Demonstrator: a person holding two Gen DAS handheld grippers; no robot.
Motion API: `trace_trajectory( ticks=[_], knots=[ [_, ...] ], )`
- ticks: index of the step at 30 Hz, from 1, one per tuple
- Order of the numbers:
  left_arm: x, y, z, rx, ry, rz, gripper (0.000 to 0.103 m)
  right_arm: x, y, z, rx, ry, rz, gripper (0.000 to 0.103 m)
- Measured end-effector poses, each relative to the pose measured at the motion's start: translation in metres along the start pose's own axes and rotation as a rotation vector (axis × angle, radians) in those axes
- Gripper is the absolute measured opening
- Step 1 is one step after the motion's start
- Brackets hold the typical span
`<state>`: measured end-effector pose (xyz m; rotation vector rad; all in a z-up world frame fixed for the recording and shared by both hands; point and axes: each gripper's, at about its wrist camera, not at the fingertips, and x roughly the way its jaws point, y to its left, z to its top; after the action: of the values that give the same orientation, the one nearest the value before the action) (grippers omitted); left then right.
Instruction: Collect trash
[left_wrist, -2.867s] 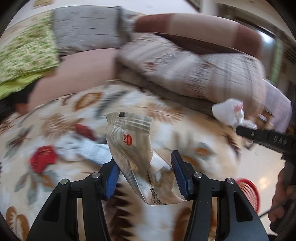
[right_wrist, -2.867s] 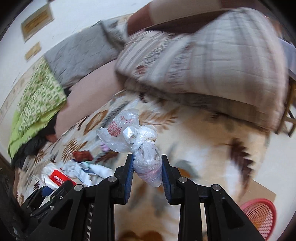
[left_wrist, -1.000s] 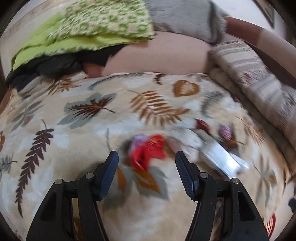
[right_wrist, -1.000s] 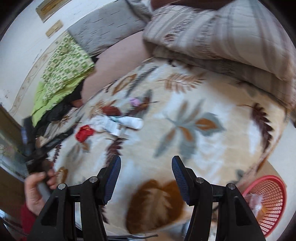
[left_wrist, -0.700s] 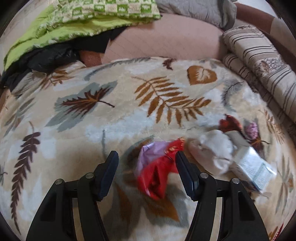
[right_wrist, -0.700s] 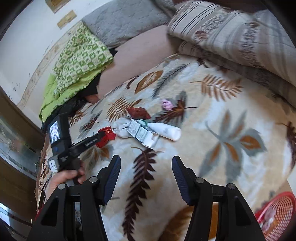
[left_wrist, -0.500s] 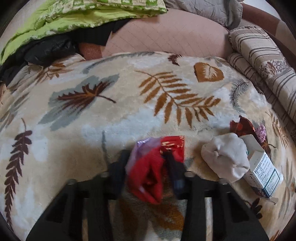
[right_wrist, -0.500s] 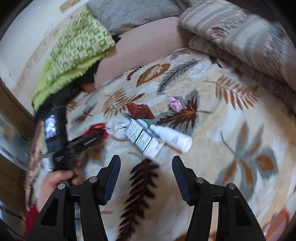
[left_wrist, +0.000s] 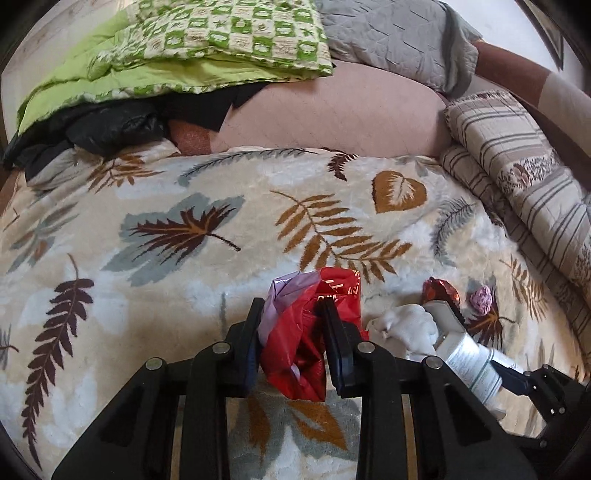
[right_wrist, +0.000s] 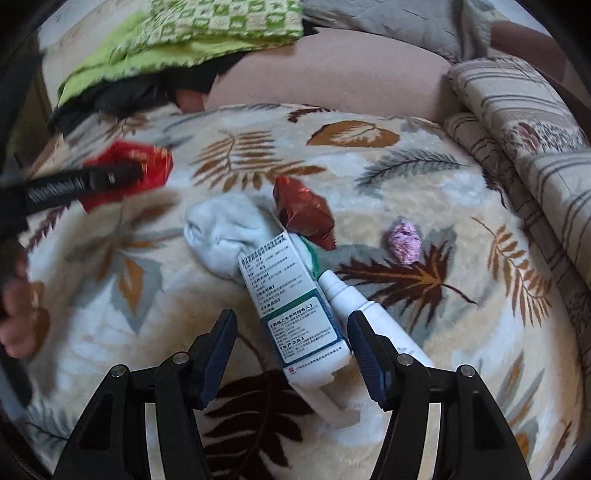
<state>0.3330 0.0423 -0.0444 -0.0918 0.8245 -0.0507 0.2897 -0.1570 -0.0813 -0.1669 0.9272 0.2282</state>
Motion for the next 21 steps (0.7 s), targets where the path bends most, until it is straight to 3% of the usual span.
trace_trajectory(
  ticks=[1,3,11,16,21],
  knots=[
    [0.0,-0.002,-0.001,0.004,0.005,-0.004,0.029,0.002,0.002,-0.001,-0.014,0.002,-0.02,0.05],
    [0.0,-0.004,-0.003,0.007,0.008,-0.012,0.029,-0.002,0.003,0.0,-0.027,-0.007,-0.035,0.049],
    [-0.028,-0.033,-0.017,0.06,-0.039,-0.041,0.029,-0.051,-0.012,-0.013,0.148,-0.06,0.013,0.048],
    [-0.053,-0.057,-0.035,0.096,-0.084,-0.033,0.029,-0.098,-0.021,-0.029,0.269,-0.129,-0.031,0.048],
    [-0.059,-0.076,-0.04,0.13,-0.111,-0.028,0.029,-0.121,-0.034,-0.039,0.356,-0.183,-0.075,0.049]
  ],
)
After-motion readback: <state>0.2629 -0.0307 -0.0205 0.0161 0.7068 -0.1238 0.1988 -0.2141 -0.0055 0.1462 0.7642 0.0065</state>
